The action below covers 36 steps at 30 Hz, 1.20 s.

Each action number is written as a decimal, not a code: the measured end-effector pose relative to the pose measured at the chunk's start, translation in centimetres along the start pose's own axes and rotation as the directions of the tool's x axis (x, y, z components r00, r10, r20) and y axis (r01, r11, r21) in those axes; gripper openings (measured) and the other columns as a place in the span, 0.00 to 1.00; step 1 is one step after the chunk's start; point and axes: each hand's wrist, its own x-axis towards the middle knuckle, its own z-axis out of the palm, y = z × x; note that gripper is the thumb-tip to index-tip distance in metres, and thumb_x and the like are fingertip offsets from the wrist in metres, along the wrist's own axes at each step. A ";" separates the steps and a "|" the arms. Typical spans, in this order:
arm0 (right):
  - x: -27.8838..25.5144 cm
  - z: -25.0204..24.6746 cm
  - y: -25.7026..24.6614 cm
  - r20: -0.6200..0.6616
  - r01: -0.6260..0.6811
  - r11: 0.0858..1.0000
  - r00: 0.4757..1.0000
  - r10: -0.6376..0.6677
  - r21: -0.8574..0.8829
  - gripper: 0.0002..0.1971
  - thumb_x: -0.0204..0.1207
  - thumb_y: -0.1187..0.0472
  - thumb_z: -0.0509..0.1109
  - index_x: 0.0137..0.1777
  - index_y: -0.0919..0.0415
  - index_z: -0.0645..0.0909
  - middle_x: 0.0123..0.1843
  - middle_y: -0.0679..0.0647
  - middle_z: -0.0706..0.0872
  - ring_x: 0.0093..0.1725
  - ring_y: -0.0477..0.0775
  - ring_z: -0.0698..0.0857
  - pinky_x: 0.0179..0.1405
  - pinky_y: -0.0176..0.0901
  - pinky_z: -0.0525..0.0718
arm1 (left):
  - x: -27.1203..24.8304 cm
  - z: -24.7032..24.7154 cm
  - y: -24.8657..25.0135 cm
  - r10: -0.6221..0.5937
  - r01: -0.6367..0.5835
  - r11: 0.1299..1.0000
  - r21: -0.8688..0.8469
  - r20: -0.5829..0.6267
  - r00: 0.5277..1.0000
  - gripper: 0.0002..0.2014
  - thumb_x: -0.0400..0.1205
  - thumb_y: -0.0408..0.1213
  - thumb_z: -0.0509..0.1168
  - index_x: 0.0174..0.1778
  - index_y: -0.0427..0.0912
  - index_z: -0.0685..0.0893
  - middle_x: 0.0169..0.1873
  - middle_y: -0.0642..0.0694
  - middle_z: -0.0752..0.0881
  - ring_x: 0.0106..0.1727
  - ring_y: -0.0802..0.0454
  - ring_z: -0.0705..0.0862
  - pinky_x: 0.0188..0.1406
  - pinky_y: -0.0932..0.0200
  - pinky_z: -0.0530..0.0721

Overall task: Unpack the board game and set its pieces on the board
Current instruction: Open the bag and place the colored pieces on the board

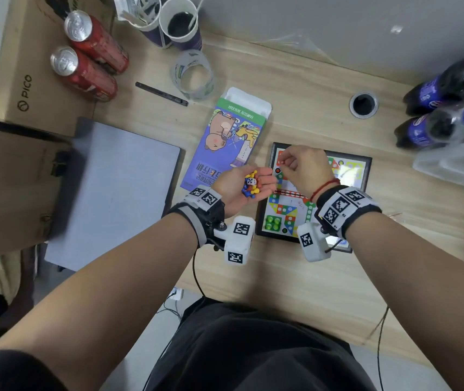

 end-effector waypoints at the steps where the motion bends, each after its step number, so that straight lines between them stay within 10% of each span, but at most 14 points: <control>1: 0.0 0.0 -0.1 -0.006 0.000 1.000 1.000 0.000 0.002 0.07 0.70 0.67 0.71 0.47 0.61 0.87 0.39 0.54 0.89 0.37 0.50 0.84 0.46 0.45 0.85 | 0.0 -0.1 0.1 0.000 0.000 1.000 -0.008 -0.002 1.000 0.13 0.89 0.38 0.47 0.40 0.44 0.70 0.30 0.48 0.64 0.34 0.54 0.63 0.42 0.61 0.65; 10: -0.2 0.0 -0.1 -0.020 -0.007 1.000 1.000 0.007 0.015 0.08 0.70 0.67 0.71 0.48 0.58 0.87 0.39 0.49 0.88 0.36 0.46 0.82 0.46 0.45 0.86 | 0.3 -0.6 0.4 0.011 -0.009 1.000 0.014 -0.096 0.995 0.18 0.90 0.40 0.51 0.45 0.33 0.80 0.31 0.44 0.76 0.37 0.49 0.77 0.56 0.58 0.75; 17: -1.2 -1.9 -1.2 -0.153 0.038 0.998 0.988 -0.030 0.045 0.05 0.72 0.61 0.70 0.47 0.54 0.84 0.38 0.48 0.85 0.34 0.48 0.82 0.43 0.44 0.84 | -0.3 0.3 0.5 -0.009 0.010 1.000 0.024 -0.030 1.000 0.14 0.89 0.39 0.49 0.45 0.39 0.76 0.39 0.43 0.72 0.42 0.49 0.73 0.44 0.61 0.76; 22: -2.4 -1.0 -2.5 0.090 0.146 0.988 0.985 -0.149 0.042 0.09 0.73 0.55 0.75 0.51 0.56 0.87 0.43 0.53 0.83 0.40 0.50 0.83 0.46 0.50 0.85 | 0.8 0.4 0.1 0.092 -0.084 0.994 0.076 -0.114 0.989 0.18 0.88 0.36 0.57 0.68 0.26 0.77 0.57 0.32 0.85 0.56 0.42 0.87 0.53 0.48 0.89; 25: -2.5 -0.8 -2.1 0.111 0.108 0.993 0.987 -0.114 0.056 0.12 0.74 0.56 0.74 0.55 0.59 0.88 0.46 0.55 0.82 0.44 0.55 0.85 0.48 0.55 0.85 | 1.0 0.7 0.0 0.088 -0.079 0.993 0.084 -0.109 0.990 0.16 0.88 0.36 0.56 0.65 0.27 0.78 0.56 0.32 0.85 0.56 0.42 0.86 0.60 0.47 0.86; 31: -2.8 -1.5 -1.7 0.071 0.140 0.984 0.986 -0.149 0.107 0.05 0.71 0.57 0.76 0.46 0.56 0.87 0.45 0.53 0.83 0.39 0.48 0.83 0.47 0.49 0.84 | 0.8 1.5 -0.1 0.097 -0.086 0.990 0.110 -0.095 0.991 0.14 0.88 0.35 0.56 0.50 0.29 0.83 0.46 0.35 0.89 0.46 0.46 0.90 0.45 0.54 0.91; 36: -3.0 -2.5 -1.1 0.038 0.116 0.987 0.992 -0.121 0.111 0.03 0.71 0.57 0.75 0.43 0.54 0.85 0.44 0.49 0.83 0.32 0.39 0.77 0.41 0.40 0.77 | 0.6 2.1 -0.1 0.082 -0.068 0.991 0.115 -0.123 0.989 0.16 0.88 0.36 0.57 0.60 0.27 0.81 0.48 0.34 0.88 0.44 0.46 0.90 0.41 0.54 0.91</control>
